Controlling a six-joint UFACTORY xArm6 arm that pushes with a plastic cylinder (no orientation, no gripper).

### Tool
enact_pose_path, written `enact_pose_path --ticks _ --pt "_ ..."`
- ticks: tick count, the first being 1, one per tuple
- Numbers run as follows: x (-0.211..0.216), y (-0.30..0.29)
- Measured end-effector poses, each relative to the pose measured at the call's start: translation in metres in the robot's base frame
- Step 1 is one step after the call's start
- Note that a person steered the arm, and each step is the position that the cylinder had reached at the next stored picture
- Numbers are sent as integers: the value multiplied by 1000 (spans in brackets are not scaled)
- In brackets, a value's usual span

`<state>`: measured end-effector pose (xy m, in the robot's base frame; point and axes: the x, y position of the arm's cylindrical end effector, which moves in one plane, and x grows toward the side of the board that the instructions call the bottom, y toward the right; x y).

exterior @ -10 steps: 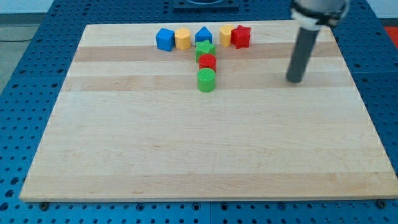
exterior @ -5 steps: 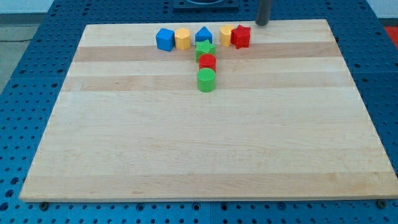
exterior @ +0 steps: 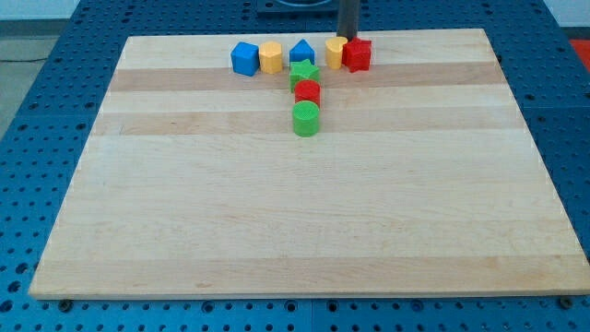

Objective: Move the yellow heart into the green star

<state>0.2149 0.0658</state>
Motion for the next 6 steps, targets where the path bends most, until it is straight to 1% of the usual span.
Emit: enact_pose_path --ticks 2,3,4,5,6 --pt "8 -6" --pt "27 -7" --pt "44 -21" --pt "67 -54" --pt "77 -84"
